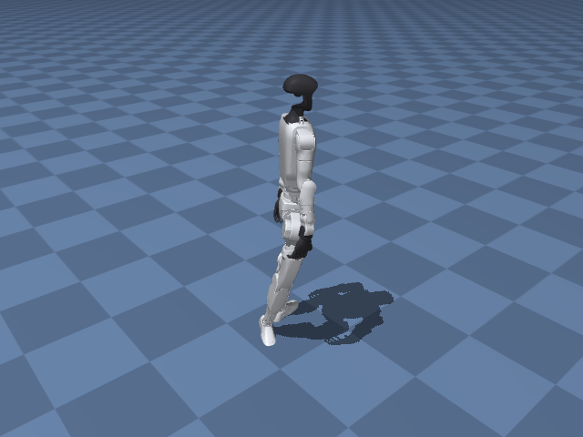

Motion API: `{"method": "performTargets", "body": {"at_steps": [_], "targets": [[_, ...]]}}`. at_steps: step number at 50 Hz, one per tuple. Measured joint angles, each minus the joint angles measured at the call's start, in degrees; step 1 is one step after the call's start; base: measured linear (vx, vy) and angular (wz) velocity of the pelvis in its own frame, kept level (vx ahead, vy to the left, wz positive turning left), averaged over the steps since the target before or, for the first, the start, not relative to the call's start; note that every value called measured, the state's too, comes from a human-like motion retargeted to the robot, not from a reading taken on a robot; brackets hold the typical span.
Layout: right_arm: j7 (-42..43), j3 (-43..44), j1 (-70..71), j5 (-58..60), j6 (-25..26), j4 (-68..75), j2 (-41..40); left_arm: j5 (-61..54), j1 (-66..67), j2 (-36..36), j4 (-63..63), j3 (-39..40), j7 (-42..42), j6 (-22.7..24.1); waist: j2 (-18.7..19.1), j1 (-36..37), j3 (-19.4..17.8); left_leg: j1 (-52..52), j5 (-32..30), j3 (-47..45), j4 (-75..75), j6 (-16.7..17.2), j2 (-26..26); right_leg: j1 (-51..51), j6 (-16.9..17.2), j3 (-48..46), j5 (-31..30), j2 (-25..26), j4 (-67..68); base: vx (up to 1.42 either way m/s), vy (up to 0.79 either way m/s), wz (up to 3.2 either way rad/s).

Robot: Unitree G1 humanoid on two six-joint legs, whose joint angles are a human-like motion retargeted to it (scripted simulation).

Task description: In place motions

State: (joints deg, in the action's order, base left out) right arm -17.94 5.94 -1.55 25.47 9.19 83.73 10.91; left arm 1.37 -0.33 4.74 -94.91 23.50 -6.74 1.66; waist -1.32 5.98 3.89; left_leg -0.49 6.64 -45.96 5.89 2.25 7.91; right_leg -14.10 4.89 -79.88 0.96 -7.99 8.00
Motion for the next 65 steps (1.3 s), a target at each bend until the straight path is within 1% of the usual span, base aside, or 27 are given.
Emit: {"method": "performTargets", "body": {"at_steps": [3, 5, 7, 9, 10, 12, 17, 20, 22, 23, 25, 26, 27, 28, 29, 32, 38, 43, 47, 51, 54, 55, 57, 58, 60, 62, 65], "targets": [[-1.58, -0.23, -1.52, 1.0, -1.02, -0.99, 0.48, 1.53, 0.23, 0.25, -0.37, -0.73, 0.67, -0.63, 5.09, -2.59, 0.59, -0.38, 0.99, 4.5, 0.42, 0.21, 3.5, -1.0, -4.13, 4.32, -4.01, -1.52, 9.11, 0.23, 0.37, 1.75], [-1.24, -0.56, -2.36, 2.31, -1.01, -0.87, 0.56, 2.32, 0.5, 0.6, -0.41, -1.59, 1.54, -1.1, 7.76, -4.92, 0.66, -1.13, 1.17, 8.04, 1.29, 0.13, 5.64, 0.25, -8.59, 10.61, -4.93, -3.78, 17.56, 0.24, 0.21, 2.03], [0.14, -0.92, -2.15, 2.28, -0.57, 0.42, 0.35, 3.46, 0.15, 1.43, 0.04, -3.27, 3.19, -1.85, 8.86, -7.15, -0.5, -1.36, 1.0, 11.42, 1.57, -0.41, 6.0, 3.07, -10.74, 19.1, -4.47, -6.14, 25.35, 0.17, 0.19, 1.99], [0.78, -1.11, -1.45, 1.6, -0.14, 1.94, -0.02, 5.48, -0.78, 2.56, 0.84, -5.04, 5.5, -2.91, 8.5, -8.97, -1.98, -1.39, 0.4, 14.54, 1.06, -1.12, 4.64, 8.09, -9.08, 30.44, -2.71, -6.54, 30.82, 0.08, 0.11, 1.93], [0.74, -1.15, -1.14, 1.26, -0.01, 2.62, -0.25, 6.65, -1.28, 3.14, 1.31, -5.76, 6.71, -3.47, 8.0, -9.88, -2.56, -1.36, 0.01, 15.77, 0.61, -1.48, 3.67, 11.13, -8.1, 36.74, -1.88, -5.51, 32.61, 0.05, 0.03, 1.73], [0.1, -1.2, -1.13, 0.96, 0.11, 3.11, -0.67, 7.87, -1.9, 3.9, 2.19, -6.64, 7.48, -3.98, 7.53, -10.32, -2.72, -1.62, -0.46, 16.82, 0.22, -1.74, 2.92, 14.59, -7.71, 43.92, -1.14, -2.7, 32.72, 0.12, 0.03, 1.38], [-0.11, -1.3, -1.84, 1.42, -0.09, 2.5, -1.21, 7.28, -2.76, 4.7, 3.65, -8.19, 6.53, -3.63, 7.02, -9.87, -2.22, -3.31, -1.06, 20.72, 0.64, -1.73, 2.21, 17.85, -7.97, 46.43, 4.45, -1.26, 26.18, 0.14, -0.02, 1.05], [0.21, -1.88, -1.52, 2.25, 0.01, 2.21, -1.33, 6.91, -3.01, 4.44, 3.82, -8.2, 6.39, -3.52, 5.4, -9.39, -2.17, -3.16, -1.44, 21.96, -0.32, -1.6, 0.1, 20.56, -6.28, 51.13, 8.71, 0.48, 17.95, 0.1, -0.06, 0.84], [0.4, -2.43, -1.06, 2.87, 0.13, 2.17, -1.44, 6.84, -2.73, 4.12, 3.5, -7.97, 6.45, -3.48, 3.92, -9.89, -2.11, -2.31, -1.49, 22.35, -1.33, -1.52, -1.9, 22.22, -4.66, 56.31, 9.93, 1.76, 11.35, 0.12, -0.1, 0.93], [0.44, -2.73, -0.83, 3.11, 0.18, 2.14, -1.51, 6.89, -2.52, 3.99, 3.21, -7.88, 6.51, -3.48, 3.09, -10.21, -2.19, -1.6, -1.4, 22.59, -1.87, -1.47, -3.01, 22.85, -3.95, 59.02, 10.17, 2.37, 7.92, 0.13, -0.1, 0.93], [0.35, -3.27, -0.58, 3.5, 0.19, 2.0, -1.77, 7.31, -1.94, 3.94, 2.43, -7.9, 6.76, -3.59, 1.37, -11.02, -2.59, 0.44, -1.18, 23.34, -2.98, -1.34, -5.3, 23.07, -4.12, 61.53, 4.59, 2.92, 1.21, 0.17, -0.12, 0.91], [0.12, -3.52, -0.76, 3.73, 0.14, 2.0, -1.92, 7.75, -1.45, 4.06, 1.99, -8.07, 7.03, -3.78, 0.57, -11.29, -2.43, 1.45, -1.09, 23.61, -3.37, -1.31, -6.14, 22.5, -3.05, 66.92, 5.96, 4.02, 0.97, 0.26, -0.12, 0.78], [-0.24, -3.6, -0.92, 4.04, 0.12, 2.02, -2.08, 8.28, -0.97, 4.15, 1.51, -8.32, 7.21, -4.0, -0.1, -11.28, -2.18, 2.29, -0.98, 23.92, -3.68, -1.36, -6.84, 21.7, -2.26, 67.42, 6.85, 4.01, 0.85, 0.31, -0.12, 0.63], [-0.83, -3.35, -1.06, 4.52, 0.19, 2.09, -2.28, 8.99, -0.52, 4.16, 0.97, -8.73, 7.24, -4.29, -0.5, -10.71, -1.71, 2.78, -0.85, 24.32, -3.8, -1.56, -7.26, 20.47, -2.06, 58.16, 6.8, 1.76, 0.97, 0.28, -0.12, 0.41], [-1.36, -2.88, -1.02, 5.03, 0.37, 2.02, -2.46, 9.35, -0.25, 3.87, 0.35, -9.02, 6.72, -4.42, -0.57, -9.67, -1.23, 2.76, -0.69, 24.74, -3.6, -1.72, -7.23, 19.76, -1.53, 55.25, 6.69, 0.74, 0.8, 0.22, -0.1, 0.14], [-1.85, -2.02, -0.53, 5.81, 0.46, 1.14, -2.78, 8.41, 0.27, 2.06, -1.69, -8.7, 4.61, -4.14, -0.47, -6.93, -0.71, 2.81, 0.07, 24.91, -2.63, -2.38, -6.71, 18.63, -0.9, 55.85, 6.03, 0.28, -0.38, 0.1, -0.12, -0.08], [-1.71, -4.63, -0.36, 6.46, -0.32, -0.74, -2.8, 11.99, 3.62, 0.86, -0.29, -9.99, 7.52, -3.59, 0.85, -10.34, 1.32, 2.98, 1.32, 27.19, -1.4, -2.92, -6.24, 15.38, -2.08, 53.54, 5.26, 2.5, -4.65, 0.17, -0.08, 0.28], [-1.85, -4.77, 0.38, 4.46, -0.06, 0.98, -3.33, 11.86, 3.24, 0.86, 0.94, -9.67, 7.71, -3.94, 1.41, -9.12, 1.89, 1.85, 1.01, 27.21, -0.57, -1.86, -5.02, 15.59, -3.25, 53.57, 4.92, 3.46, -5.08, 0.04, -0.1, 0.01], [-0.56, -4.86, 1.72, 3.28, 0.78, 3.42, -3.2, 9.89, 1.04, 0.87, 4.22, -10.26, 8.45, -3.89, 2.43, -8.47, 0.81, -0.93, 0.78, 28.26, 1.19, -1.45, -3.63, 16.25, -3.94, 51.53, 5.38, 3.7, -4.21, -0.05, -0.09, 0.39], [1.22, -4.76, 3.65, 2.05, 2.03, 5.09, -2.25, 8.68, -3.14, -0.05, 8.62, -11.19, 8.5, -3.37, 3.71, -6.9, -2.4, -4.72, -1.06, 30.23, 2.66, -0.61, -3.28, 16.8, -4.53, 47.74, 6.01, 3.16, -2.98, -0.24, 0.01, 0.77], [2.12, -3.87, 4.07, 0.81, 2.38, 4.94, -1.4, 9.87, -6.17, -0.65, 12.59, -14.49, 7.99, -3.15, 4.59, -4.31, -5.56, -6.86, -5.08, 31.05, 1.6, 2.31, -3.64, 16.92, -4.87, 43.61, 7.36, 2.07, -1.62, -0.39, 0.09, 1.26], [2.15, -3.61, 3.93, 0.54, 2.36, 4.76, -1.18, 10.65, -6.95, -0.54, 13.88, -16.35, 8.06, -3.0, 4.86, -3.46, -6.28, -7.45, -6.78, 30.9, 0.82, 3.95, -3.73, 16.95, -4.9, 41.85, 7.97, 1.68, -1.21, -0.38, 0.1, 1.79], [1.51, -2.85, 2.46, 0.79, 2.45, 4.32, -0.98, 12.47, -7.16, -0.44, 15.53, -19.77, 8.01, -2.13, 5.39, -2.23, -6.27, -8.26, -9.32, 31.33, -1.18, 8.84, -3.93, 16.48, -5.04, 37.29, 9.04, 1.35, -0.95, -0.28, 0.12, 2.14], [1.14, -2.39, 1.39, 1.13, 2.6, 4.12, -1.02, 13.27, -6.76, -0.71, 15.81, -20.82, 7.46, -1.57, 5.35, -1.29, -6.0, -8.43, -9.92, 31.49, -2.1, 10.41, -4.24, 16.11, -4.98, 35.78, 9.35, 1.1, -1.0, -0.19, 0.14, 2.11], [1.16, -1.48, -0.56, 2.04, 2.95, 3.82, -1.41, 13.82, -5.6, -1.47, 15.37, -21.41, 5.81, -0.83, 4.48, 1.11, -5.59, -7.76, -8.27, 25.33, -3.1, 9.98, -3.47, 15.13, -4.7, 32.82, 9.55, -0.22, -1.19, -0.15, 0.13, 1.89], [2.17, -0.55, -1.49, 2.91, 3.32, 3.62, -2.13, 12.49, -4.59, -1.86, 13.84, -20.2, 4.44, -0.73, 3.81, 1.63, -5.4, -4.82, -5.97, 12.86, -3.62, 8.07, -1.68, 13.95, -3.97, 28.88, 9.58, -1.25, -1.6, -0.24, 0.15, 2.19], [3.71, -0.04, -2.55, 3.0, 3.4, 3.73, -3.19, 9.46, -3.04, -2.12, 10.01, -16.24, 2.84, -1.12, 3.18, -1.71, -4.0, -1.03, -3.56, 1.92, -3.24, 4.95, -0.39, 11.37, -2.46, 20.7, 9.45, -1.51, -3.68, -0.11, 0.1, 2.75]]}}
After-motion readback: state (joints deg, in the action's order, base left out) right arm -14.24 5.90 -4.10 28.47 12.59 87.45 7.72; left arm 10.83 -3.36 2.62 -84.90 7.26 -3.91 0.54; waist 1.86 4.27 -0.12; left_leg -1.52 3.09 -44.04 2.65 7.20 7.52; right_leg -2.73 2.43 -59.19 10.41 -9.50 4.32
